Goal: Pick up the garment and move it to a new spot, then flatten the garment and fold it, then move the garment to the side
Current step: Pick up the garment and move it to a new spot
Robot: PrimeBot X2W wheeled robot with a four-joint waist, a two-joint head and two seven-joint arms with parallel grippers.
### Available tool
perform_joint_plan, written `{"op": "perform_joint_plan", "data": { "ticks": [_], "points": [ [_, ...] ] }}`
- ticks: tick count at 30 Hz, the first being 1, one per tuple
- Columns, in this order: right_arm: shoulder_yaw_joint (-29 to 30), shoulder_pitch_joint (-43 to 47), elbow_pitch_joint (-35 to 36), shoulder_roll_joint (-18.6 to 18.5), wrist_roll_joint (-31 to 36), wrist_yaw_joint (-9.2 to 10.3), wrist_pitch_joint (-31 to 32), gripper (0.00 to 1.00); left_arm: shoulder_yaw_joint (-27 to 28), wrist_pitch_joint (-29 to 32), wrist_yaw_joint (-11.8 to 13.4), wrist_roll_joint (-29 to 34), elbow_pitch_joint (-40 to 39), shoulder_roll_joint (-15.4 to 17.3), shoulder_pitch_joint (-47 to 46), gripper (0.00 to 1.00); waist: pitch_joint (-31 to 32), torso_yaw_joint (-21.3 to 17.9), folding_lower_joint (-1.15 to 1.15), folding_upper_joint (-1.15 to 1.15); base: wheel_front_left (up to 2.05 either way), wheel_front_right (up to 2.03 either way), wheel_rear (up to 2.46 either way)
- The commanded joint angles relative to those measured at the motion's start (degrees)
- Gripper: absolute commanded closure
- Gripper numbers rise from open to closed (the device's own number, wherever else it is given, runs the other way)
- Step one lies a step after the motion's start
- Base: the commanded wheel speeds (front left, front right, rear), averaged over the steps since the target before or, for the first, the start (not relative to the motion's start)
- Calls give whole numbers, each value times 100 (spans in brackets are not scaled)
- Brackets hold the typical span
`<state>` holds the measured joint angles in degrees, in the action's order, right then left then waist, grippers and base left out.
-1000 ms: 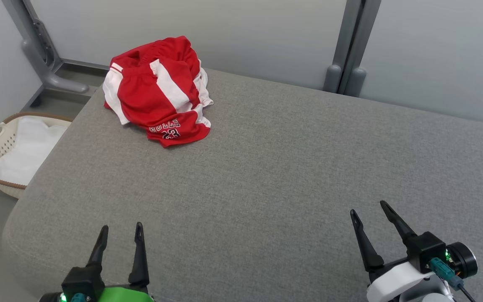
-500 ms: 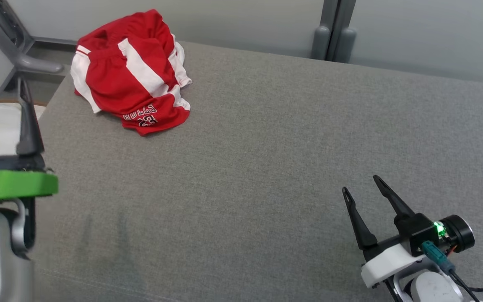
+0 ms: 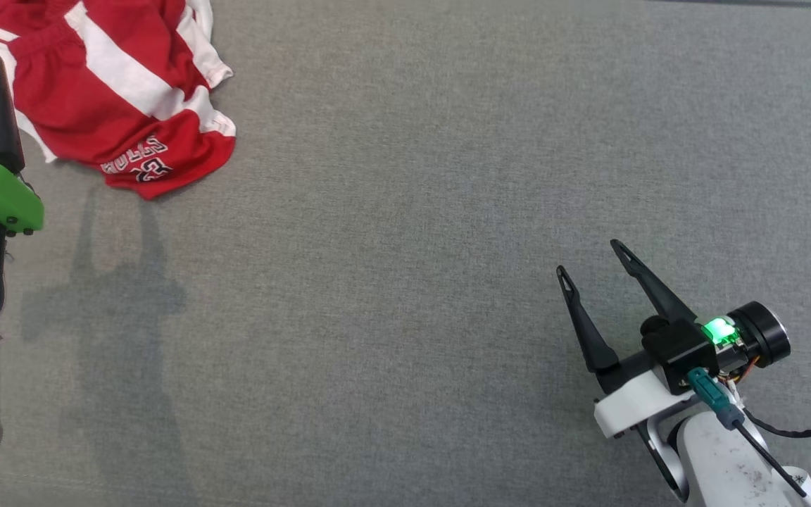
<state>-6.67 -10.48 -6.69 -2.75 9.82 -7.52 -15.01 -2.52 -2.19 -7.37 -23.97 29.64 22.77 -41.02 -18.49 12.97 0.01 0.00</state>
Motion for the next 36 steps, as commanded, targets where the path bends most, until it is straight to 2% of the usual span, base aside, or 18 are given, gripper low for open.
{"op": "perform_joint_plan", "data": {
  "ticks": [1,5,12,16,23,24,25,26,27,32,36],
  "points": [
    [12,-101,40,-25,66,6,-26,0,-132,74,-14,-116,134,88,-163,0,-513,-368,-1,0,0,0,0],
    [44,-151,97,-25,175,6,-26,0,-584,256,-15,-452,517,241,-394,0,-734,-424,-1,0,0,0,0],
    [78,-289,196,-25,270,6,-26,0,-1345,760,-16,-1244,864,316,-601,0,-1034,-443,-1,0,0,0,0],
    [45,-357,234,-25,288,6,-26,0,-1661,964,-16,-1620,949,400,-687,0,-1161,-461,-1,0,0,0,0],
    [92,-386,201,-35,272,7,-14,0,-1983,1068,-16,-1916,1250,493,-841,0,-1297,-545,-1,0,0,0,0],
    [109,-382,194,-36,265,7,-14,0,-2041,1109,-16,-1973,1290,501,-864,6,-1306,-558,-1,0,0,0,0],
    [119,-382,189,-36,257,7,-14,0,-2075,1147,-16,-2017,1326,504,-873,38,-1308,-567,-1,0,0,0,0],
    [132,-379,179,-36,244,7,-14,0,-2110,1159,-16,-2051,1368,509,-884,62,-1304,-576,-1,0,0,0,0],
    [141,-376,170,-37,237,7,-14,0,-2135,1156,-16,-2075,1401,512,-887,98,-1298,-582,-1,0,0,0,0],
    [144,-399,156,-32,153,7,-14,0,-2313,1184,-17,-2181,1529,572,-821,100,-1182,-602,-1,0,0,0,0],
    [141,-423,137,-28,100,7,-15,0,-2332,893,-17,-2175,1555,717,-829,100,-1033,-586,-1,0,0,0,0]
  ]
}}
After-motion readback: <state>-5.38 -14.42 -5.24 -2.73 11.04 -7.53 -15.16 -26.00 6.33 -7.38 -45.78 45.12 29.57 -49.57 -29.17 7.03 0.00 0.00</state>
